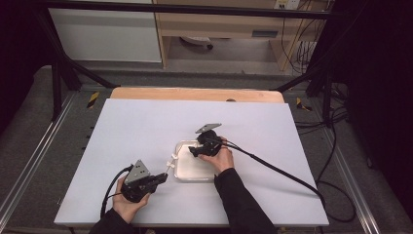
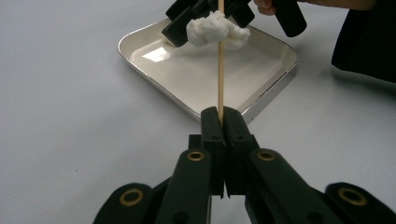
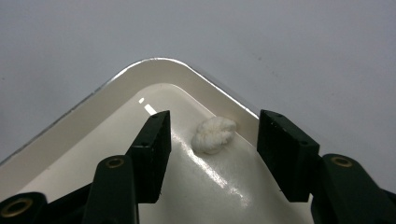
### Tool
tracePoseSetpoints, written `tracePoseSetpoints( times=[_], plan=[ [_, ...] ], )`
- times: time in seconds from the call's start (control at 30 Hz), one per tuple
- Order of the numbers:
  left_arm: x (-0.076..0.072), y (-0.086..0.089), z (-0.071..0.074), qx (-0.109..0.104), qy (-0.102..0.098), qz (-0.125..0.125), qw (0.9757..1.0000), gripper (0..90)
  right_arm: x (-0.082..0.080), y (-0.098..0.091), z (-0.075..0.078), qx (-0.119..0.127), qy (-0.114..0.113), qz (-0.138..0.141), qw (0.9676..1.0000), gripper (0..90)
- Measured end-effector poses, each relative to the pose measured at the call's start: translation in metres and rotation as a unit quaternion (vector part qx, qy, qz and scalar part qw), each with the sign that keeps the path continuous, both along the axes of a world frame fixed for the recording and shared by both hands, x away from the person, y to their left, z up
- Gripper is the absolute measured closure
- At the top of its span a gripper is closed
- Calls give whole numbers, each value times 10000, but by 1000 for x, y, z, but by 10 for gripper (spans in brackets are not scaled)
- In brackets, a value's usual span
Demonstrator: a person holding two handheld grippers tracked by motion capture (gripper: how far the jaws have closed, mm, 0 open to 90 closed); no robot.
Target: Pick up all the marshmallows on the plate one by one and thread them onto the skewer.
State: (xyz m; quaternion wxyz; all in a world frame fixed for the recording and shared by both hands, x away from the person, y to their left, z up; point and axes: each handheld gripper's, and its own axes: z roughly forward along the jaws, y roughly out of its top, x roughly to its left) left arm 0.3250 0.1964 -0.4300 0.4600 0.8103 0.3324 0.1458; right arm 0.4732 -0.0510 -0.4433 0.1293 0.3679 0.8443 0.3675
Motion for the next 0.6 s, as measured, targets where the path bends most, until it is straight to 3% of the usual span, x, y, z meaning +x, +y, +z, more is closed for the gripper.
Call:
tracePoseSetpoints(
  times=[0.43, 0.6],
  plan=[
    [0, 0, 0, 14, -3, -9, 10000, 887, 1, 2, -5, 112, -24, 77, 9999, 587],
    [0, 0, 0, 20, -6, -14, 10000, 887, -1, 4, -7, 6, -203, 91, 9998, 623]
  ],
)
